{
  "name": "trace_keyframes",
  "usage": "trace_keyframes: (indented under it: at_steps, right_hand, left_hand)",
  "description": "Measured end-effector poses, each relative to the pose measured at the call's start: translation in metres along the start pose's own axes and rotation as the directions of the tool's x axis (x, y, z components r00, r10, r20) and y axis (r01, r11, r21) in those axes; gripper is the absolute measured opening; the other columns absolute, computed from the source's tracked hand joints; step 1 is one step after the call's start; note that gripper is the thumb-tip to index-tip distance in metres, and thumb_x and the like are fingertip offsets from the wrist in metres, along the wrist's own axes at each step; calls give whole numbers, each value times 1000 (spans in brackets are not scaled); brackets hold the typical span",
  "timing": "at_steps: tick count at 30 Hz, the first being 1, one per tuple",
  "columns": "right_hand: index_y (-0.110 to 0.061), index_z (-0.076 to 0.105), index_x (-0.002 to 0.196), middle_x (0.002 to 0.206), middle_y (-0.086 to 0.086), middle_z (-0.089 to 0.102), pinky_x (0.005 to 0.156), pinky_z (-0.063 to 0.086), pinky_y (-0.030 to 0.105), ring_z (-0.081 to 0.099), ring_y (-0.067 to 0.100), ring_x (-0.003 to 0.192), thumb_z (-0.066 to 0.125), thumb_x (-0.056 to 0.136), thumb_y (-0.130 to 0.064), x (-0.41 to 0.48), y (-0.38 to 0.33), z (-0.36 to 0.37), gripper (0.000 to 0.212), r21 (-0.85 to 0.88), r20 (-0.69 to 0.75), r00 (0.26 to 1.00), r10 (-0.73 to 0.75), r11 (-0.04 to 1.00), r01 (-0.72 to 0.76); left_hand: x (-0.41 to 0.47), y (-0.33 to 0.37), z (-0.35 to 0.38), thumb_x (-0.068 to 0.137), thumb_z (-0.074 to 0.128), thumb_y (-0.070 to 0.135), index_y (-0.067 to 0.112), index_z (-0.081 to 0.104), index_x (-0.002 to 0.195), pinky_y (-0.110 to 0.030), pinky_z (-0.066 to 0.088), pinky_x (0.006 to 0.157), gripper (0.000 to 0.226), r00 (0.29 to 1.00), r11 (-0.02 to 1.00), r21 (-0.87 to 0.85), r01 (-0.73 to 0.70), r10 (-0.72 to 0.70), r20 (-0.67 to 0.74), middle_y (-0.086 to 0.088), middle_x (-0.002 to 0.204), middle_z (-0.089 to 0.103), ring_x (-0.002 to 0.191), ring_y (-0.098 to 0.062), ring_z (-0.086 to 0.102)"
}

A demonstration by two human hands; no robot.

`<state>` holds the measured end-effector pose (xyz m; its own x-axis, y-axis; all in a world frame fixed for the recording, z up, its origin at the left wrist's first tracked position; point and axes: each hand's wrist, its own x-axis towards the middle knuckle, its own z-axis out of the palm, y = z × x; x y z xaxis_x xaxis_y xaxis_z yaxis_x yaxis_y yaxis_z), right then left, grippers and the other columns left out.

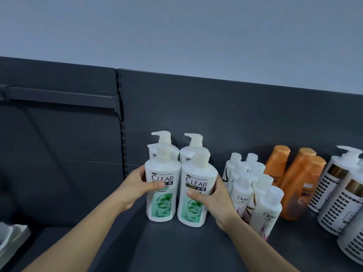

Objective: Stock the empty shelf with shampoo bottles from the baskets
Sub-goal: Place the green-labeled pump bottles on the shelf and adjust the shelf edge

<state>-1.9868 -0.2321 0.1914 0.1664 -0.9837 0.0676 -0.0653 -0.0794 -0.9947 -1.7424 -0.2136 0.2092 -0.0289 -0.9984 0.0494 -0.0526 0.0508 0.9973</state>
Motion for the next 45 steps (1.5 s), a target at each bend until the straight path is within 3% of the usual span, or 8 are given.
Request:
trace_keyframes:
  at_steps: [6, 12, 17, 24, 28, 32, 36, 45]
  right_hand:
    - [-35, 52, 120, 111, -10, 73, 93, 56, 39, 68, 7, 104, 94, 60, -16, -2, 4, -2, 76, -154, -21, 999, -26, 988, 22]
    - [-30, 53, 119, 107, -13, 72, 85, 56, 27, 67, 2, 100, 93, 61, -15, 1, 7, -2, 73, -225, -62, 998, -25, 974, 11]
    - [-28, 50, 118, 109, -13, 70, 90, 56, 30, 66, -1, 100, 91, 66, -15, 4, 8, -1, 67, -226, -64, 998, 0, 974, -14]
    - [-23, 42, 134, 126, -9, 62, 103, 49, 43, 59, 13, 119, 90, 65, -21, -15, 5, 4, 84, -322, -115, 993, -14, 946, -24]
    - [-12, 24, 151, 150, 9, 43, 113, 36, 43, 40, 26, 139, 85, 73, -26, -44, 4, 10, 100, -465, -150, 988, 18, 881, -87]
    - [-12, 38, 141, 138, 11, 49, 103, 42, 38, 47, 29, 129, 78, 78, -34, -84, 2, 16, 78, -609, -53, 998, 31, 791, -57]
    - [-13, 35, 148, 149, 6, 43, 109, 34, 33, 37, 25, 139, 68, 87, -31, -125, 2, 29, 71, -704, 172, 985, 24, 702, 106]
    - [-15, 36, 148, 149, 5, 42, 111, 35, 34, 36, 24, 139, 61, 91, -32, -233, 15, 103, 64, -703, 572, 820, 0, 515, 490]
  left_hand:
    - [-5, -11, 5, 59, 92, 17, 38, 56, 108, -12, 48, 71, 64, 997, 960, 277, -38, 54, -49, 23, 103, 70, 93, 6, 65]
    - [1, -9, 1, 64, 88, 8, 33, 57, 107, -22, 51, 80, 59, 997, 946, 322, -28, 48, -52, 19, 101, 72, 93, 4, 65]
    - [0, -8, 4, 68, 86, 9, 42, 51, 105, -8, 45, 71, 60, 998, 933, 358, -34, 53, -44, 20, 101, 70, 92, 14, 60]
    - [-21, -3, 15, 72, 84, 16, 37, 45, 122, -25, 43, 92, 66, 987, 871, 490, -5, 82, -136, 17, 121, 58, 110, -1, 54]
    - [-56, -5, 17, 79, 78, 28, 18, 35, 145, -32, 36, 108, 80, 973, 730, 674, 117, 52, -225, 0, 143, 44, 133, -16, 42]
    - [-110, -10, 14, 86, 68, 39, 14, 33, 149, -33, 34, 110, 76, 952, 539, 812, 223, 56, -299, -4, 148, 38, 135, -19, 38]
    - [-182, -17, 12, 87, 65, 42, 15, 46, 139, -34, 36, 106, 62, 927, 359, 887, 290, 123, -353, -1, 135, 51, 121, -19, 49]
    - [-364, -39, -11, 86, 63, 45, 16, 45, 137, -35, 31, 110, 62, 839, 25, 839, 544, -13, -543, -2, 141, 47, 132, -20, 42]
